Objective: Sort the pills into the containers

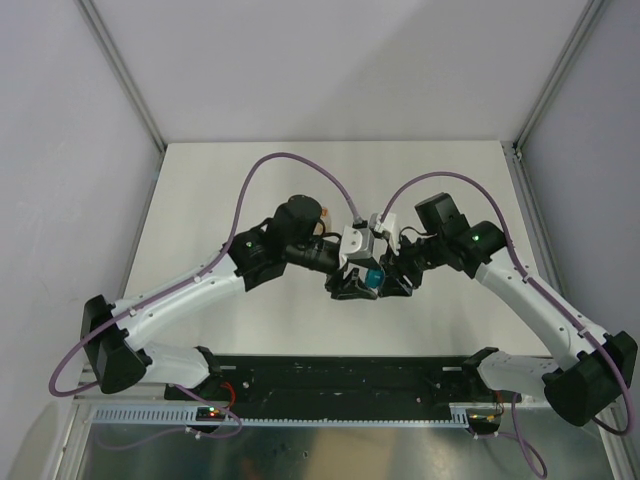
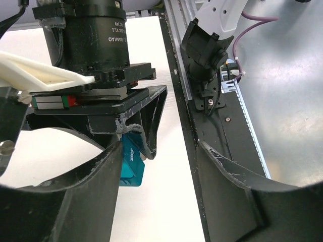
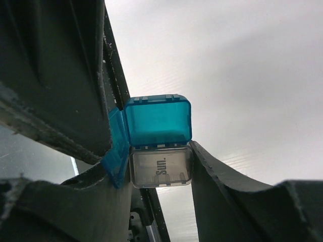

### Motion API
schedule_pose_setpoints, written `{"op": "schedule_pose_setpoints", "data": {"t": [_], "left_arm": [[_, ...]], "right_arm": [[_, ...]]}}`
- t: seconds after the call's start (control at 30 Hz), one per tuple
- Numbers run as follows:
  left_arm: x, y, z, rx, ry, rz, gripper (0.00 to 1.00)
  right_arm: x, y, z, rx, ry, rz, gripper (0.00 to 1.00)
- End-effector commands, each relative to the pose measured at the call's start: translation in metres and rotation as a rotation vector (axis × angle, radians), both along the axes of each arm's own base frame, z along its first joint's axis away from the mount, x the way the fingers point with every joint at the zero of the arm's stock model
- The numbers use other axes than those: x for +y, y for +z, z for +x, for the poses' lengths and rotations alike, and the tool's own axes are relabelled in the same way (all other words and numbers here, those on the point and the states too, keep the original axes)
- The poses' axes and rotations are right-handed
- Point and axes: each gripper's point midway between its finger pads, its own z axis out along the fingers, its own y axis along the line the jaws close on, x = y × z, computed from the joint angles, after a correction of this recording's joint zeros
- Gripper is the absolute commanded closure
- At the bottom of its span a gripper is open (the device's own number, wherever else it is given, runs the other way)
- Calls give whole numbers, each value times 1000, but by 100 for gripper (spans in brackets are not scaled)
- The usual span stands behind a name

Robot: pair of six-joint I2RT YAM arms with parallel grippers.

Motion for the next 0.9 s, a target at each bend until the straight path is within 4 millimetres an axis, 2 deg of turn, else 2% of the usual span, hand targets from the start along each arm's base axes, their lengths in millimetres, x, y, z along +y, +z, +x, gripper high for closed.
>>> {"op": "schedule_pose_setpoints", "data": {"t": [0.0,0.3,0.43,0.57,0.73,0.87], "left_arm": [[6,6,-29,62,-102,-10,40],[-1,-3,-16,44,-55,16,71],[-6,-7,-3,23,-6,34,75],[-10,-12,8,7,38,51,70],[-12,-15,16,-2,70,63,50],[-10,-11,22,-24,94,57,38]], "right_arm": [[4,13,20,-87,-31,39,100],[4,20,16,-99,-20,59,100],[3,23,11,-106,-6,65,100],[3,25,8,-112,2,68,100],[2,26,5,-115,6,68,100],[1,25,4,-118,8,63,100]]}}
